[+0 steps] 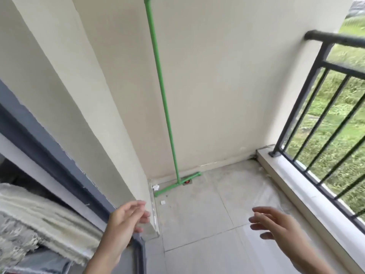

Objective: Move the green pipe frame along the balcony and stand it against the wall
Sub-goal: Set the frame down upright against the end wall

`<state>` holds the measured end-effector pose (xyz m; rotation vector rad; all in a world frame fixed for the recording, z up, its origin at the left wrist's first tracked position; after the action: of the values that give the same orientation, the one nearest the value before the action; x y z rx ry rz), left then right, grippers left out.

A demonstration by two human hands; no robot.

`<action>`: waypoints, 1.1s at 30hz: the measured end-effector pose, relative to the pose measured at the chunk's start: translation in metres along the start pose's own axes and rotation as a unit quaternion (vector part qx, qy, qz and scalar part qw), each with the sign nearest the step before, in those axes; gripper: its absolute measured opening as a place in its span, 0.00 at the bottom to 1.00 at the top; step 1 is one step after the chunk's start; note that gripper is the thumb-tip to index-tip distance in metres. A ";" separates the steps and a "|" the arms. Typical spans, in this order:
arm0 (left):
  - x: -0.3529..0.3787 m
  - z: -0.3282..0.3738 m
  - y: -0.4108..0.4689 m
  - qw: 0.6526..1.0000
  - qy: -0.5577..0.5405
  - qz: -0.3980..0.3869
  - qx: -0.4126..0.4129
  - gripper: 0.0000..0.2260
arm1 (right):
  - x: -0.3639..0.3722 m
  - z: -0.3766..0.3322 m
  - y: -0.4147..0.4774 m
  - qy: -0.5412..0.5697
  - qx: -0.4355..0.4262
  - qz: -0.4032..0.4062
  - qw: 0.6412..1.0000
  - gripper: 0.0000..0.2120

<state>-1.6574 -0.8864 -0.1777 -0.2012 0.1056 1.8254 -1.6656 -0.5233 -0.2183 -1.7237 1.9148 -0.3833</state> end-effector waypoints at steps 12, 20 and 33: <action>0.040 0.037 0.240 0.998 -0.015 -0.015 0.066 0.06 | 0.042 -0.140 0.186 -0.028 -0.026 0.020 0.999 0.05; 0.053 0.108 0.429 0.985 -0.027 0.041 0.164 0.04 | 0.096 -0.239 0.262 -0.058 -0.061 -0.020 0.996 0.04; 0.081 0.205 0.693 0.926 0.097 -0.083 0.354 0.12 | 0.202 -0.347 0.404 -0.144 -0.053 0.003 0.988 0.08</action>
<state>-2.3634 -0.9544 -0.0155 0.1214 0.8479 1.4879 -2.2030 -0.7097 -0.1912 -1.7336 1.7551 -0.0255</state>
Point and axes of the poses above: each hand's wrist, its own y-axis towards the middle knuckle, its own x-axis out of the palm, z = x × y, the point moved 1 cm from there along y, towards the middle knuckle, and after that the axes turned 14 degrees about x, right-handed, at the moved point
